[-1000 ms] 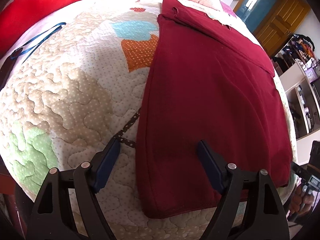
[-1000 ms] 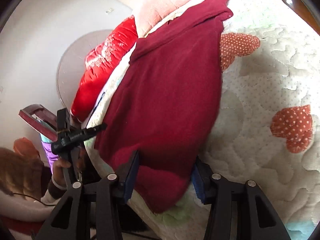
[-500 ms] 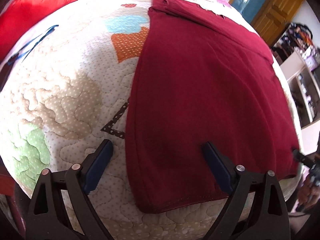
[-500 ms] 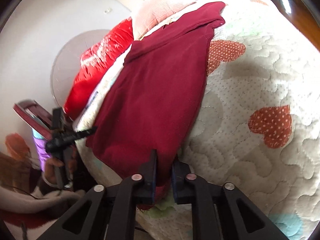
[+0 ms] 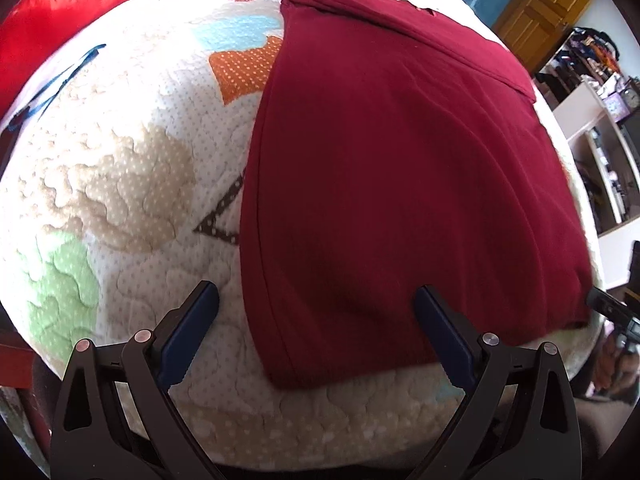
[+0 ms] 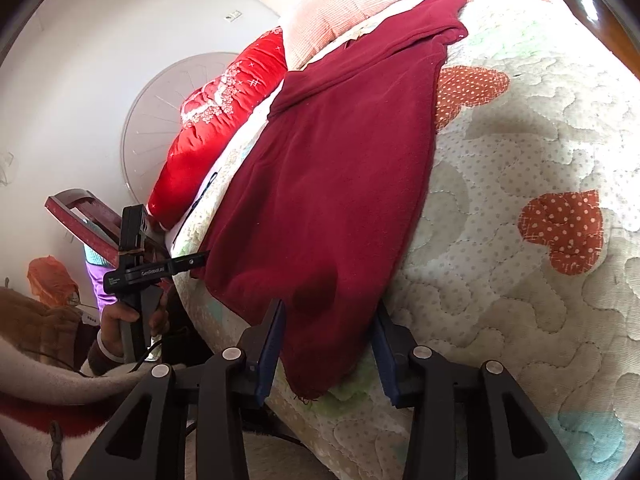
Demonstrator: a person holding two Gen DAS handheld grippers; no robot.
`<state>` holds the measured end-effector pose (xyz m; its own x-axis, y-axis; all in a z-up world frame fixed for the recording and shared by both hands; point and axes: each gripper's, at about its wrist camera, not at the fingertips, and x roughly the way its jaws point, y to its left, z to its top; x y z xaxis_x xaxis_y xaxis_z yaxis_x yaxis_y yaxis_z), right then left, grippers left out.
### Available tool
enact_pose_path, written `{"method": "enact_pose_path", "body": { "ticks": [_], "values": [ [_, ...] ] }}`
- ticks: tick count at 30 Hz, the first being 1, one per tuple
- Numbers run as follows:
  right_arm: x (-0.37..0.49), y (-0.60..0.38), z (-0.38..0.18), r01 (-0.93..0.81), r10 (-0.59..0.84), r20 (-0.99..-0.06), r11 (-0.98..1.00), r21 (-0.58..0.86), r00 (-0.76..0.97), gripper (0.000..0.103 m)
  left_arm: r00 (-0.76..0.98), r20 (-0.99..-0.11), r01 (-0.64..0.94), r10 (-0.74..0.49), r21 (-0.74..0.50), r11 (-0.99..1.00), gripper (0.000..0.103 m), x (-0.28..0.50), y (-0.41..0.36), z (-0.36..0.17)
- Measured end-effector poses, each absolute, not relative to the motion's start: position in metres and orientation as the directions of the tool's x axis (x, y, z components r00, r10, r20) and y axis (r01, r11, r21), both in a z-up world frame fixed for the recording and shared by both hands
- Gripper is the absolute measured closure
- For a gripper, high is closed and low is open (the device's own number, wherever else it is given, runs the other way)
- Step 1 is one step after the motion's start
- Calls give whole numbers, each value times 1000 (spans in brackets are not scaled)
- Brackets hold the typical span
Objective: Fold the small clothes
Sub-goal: 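Grasp the sweater's hem with both tools and lift it, then fold the hem up over the strip toward the collar with both tools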
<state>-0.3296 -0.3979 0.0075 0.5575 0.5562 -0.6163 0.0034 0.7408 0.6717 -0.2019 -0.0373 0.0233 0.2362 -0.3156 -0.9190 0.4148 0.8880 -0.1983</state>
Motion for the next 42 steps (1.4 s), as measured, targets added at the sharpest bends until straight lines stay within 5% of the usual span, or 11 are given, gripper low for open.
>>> {"method": "enact_pose_path", "body": {
  "ticks": [2,4,8,12,24,31,32,34,35,40,42],
  "values": [
    [-327,-395,5,-10,565,-607,737,676,559,63,242,-913,410,-328,-211,887,8,-204,-33,24],
    [-325,-397,-1,-14,584,-587,716,698,561,81,258,-908,400,-330,-211,892,33,-205,-30,24],
    [-318,-402,0,-32,630,-525,656,754,572,93,188,-867,355,-462,-378,855,86,-196,-15,29],
    [-308,-414,26,-105,658,-413,599,794,630,93,181,-858,370,-480,-393,842,91,-188,-18,36],
    [-188,-462,92,-158,533,-293,646,747,794,94,370,-698,467,-613,-431,772,93,-74,-83,130],
    [-81,-524,89,64,330,-413,712,699,849,94,442,-710,412,-548,-382,827,93,39,-153,126],
    [-66,-530,82,99,310,-435,709,698,846,92,431,-720,389,-543,-395,832,93,54,-159,118],
    [-40,-544,69,200,265,-521,711,674,811,55,352,-760,328,-546,-447,833,91,87,-167,98],
    [-38,-551,67,224,246,-524,702,676,815,51,330,-766,281,-551,-477,832,90,98,-165,90],
    [-61,-568,88,170,202,-422,702,691,884,51,409,-708,274,-575,-506,818,28,99,-142,108],
    [-55,-553,94,189,166,-506,794,578,847,51,459,-685,300,-565,-480,825,25,95,-142,120]
  ]
}}
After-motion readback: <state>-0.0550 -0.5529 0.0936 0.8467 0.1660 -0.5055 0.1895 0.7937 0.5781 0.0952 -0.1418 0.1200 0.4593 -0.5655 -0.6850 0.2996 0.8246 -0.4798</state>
